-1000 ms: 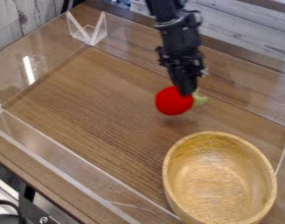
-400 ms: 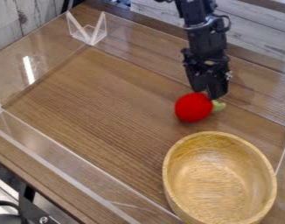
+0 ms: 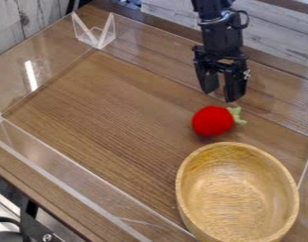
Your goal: Move the red object to the right side of the table
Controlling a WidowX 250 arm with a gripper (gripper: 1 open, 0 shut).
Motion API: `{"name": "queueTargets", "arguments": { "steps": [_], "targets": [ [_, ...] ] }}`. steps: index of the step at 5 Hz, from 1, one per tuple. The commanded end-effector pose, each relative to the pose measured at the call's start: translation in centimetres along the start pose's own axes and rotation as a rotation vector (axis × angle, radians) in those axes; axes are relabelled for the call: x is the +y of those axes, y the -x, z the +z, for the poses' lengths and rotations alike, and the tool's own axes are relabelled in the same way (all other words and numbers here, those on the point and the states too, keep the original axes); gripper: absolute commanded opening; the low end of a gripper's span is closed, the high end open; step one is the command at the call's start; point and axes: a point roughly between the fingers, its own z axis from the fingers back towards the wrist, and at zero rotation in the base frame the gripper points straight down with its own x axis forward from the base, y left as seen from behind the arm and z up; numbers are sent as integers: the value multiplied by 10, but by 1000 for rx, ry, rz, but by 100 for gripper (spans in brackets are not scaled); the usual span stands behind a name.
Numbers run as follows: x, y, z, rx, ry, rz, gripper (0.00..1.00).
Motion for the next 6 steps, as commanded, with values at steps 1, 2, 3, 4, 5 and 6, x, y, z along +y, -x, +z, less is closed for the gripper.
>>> {"name": "queueTargets", "arguments": {
  "steps": [1,2,3,4,5,6],
  "targets": [
    [-12,-17,33,-101,-73,-53,100],
    [-7,-13,35,-92,-85,-97,100],
    [-4,-8,40,-89,-100,-139,100],
    [-8,-2,55,-118,-134,-86,100],
    [-9,5,67,-148,-169,-29,100],
    [-10,8,76,-176,-190,28,100]
  ]
}}
